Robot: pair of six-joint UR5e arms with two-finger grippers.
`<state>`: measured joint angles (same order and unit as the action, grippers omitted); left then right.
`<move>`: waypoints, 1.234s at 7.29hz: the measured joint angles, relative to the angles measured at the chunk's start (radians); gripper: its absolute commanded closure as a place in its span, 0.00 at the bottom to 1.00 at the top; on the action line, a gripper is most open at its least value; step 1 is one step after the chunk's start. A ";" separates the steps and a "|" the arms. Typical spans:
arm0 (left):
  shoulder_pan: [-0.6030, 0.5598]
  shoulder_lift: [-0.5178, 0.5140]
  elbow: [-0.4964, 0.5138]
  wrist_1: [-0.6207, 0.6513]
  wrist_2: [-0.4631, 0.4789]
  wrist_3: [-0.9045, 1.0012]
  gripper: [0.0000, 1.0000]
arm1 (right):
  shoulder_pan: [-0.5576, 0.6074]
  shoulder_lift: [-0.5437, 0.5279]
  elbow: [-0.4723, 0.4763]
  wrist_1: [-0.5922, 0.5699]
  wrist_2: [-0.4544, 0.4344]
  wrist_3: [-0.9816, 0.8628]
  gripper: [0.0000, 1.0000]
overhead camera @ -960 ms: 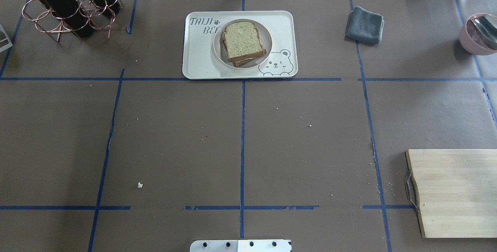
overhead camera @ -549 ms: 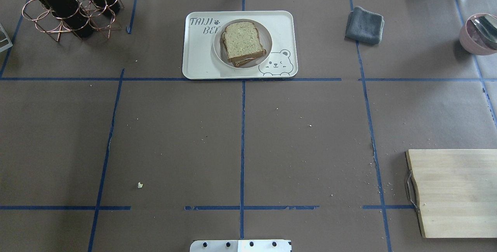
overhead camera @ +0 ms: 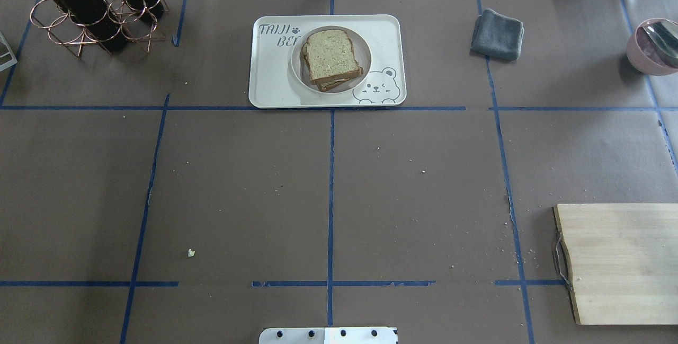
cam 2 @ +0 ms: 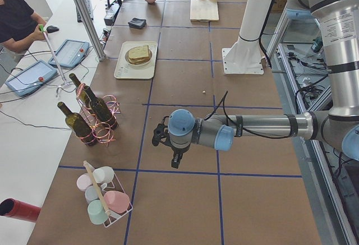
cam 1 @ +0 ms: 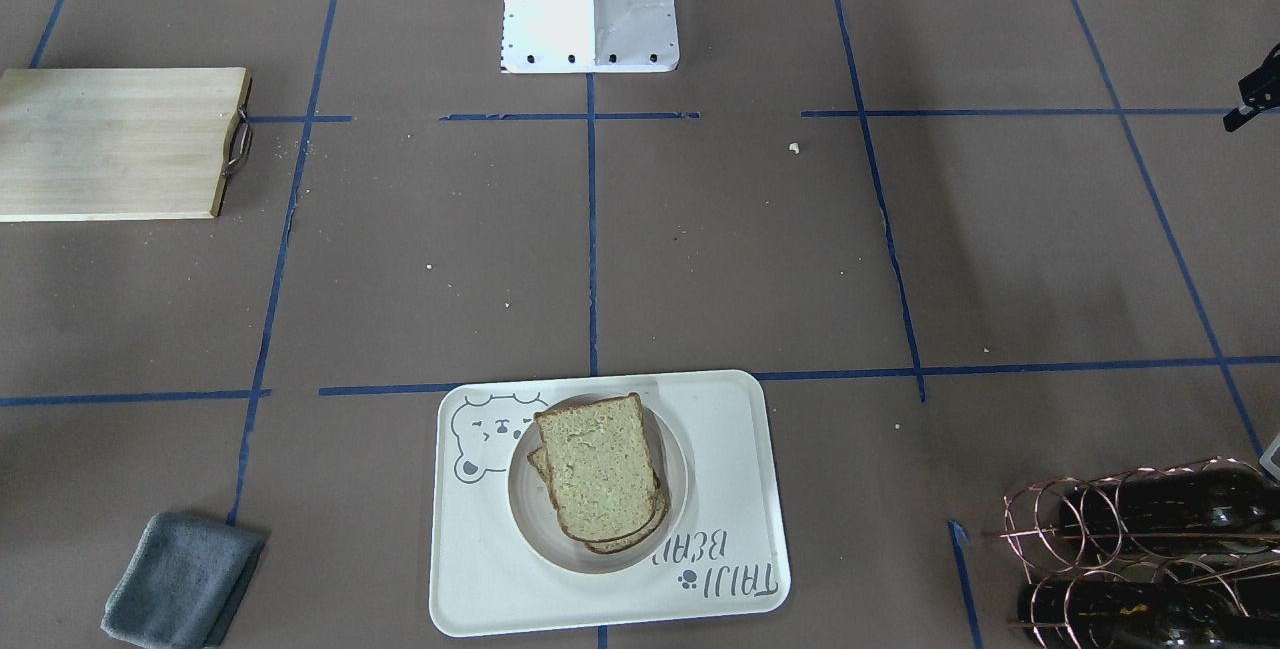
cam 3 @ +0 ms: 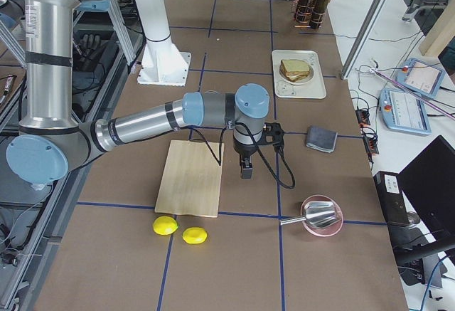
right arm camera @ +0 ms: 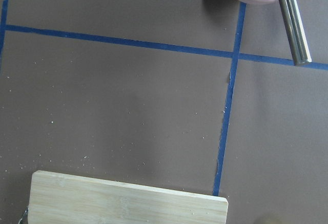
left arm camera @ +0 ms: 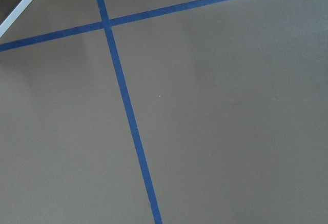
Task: Make sandwich and place on tray
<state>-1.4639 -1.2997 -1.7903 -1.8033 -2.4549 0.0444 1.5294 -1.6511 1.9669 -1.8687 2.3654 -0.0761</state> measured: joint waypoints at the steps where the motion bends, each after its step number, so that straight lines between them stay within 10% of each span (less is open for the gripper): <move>1: -0.001 0.000 -0.016 0.038 0.000 0.013 0.00 | 0.000 0.000 -0.001 -0.001 0.000 0.000 0.00; 9: -0.067 -0.064 -0.066 0.272 0.055 0.061 0.00 | -0.010 -0.011 -0.051 0.005 -0.004 0.010 0.00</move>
<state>-1.5310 -1.3635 -1.8564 -1.5311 -2.4002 0.1058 1.5196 -1.6625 1.9155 -1.8636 2.3614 -0.0658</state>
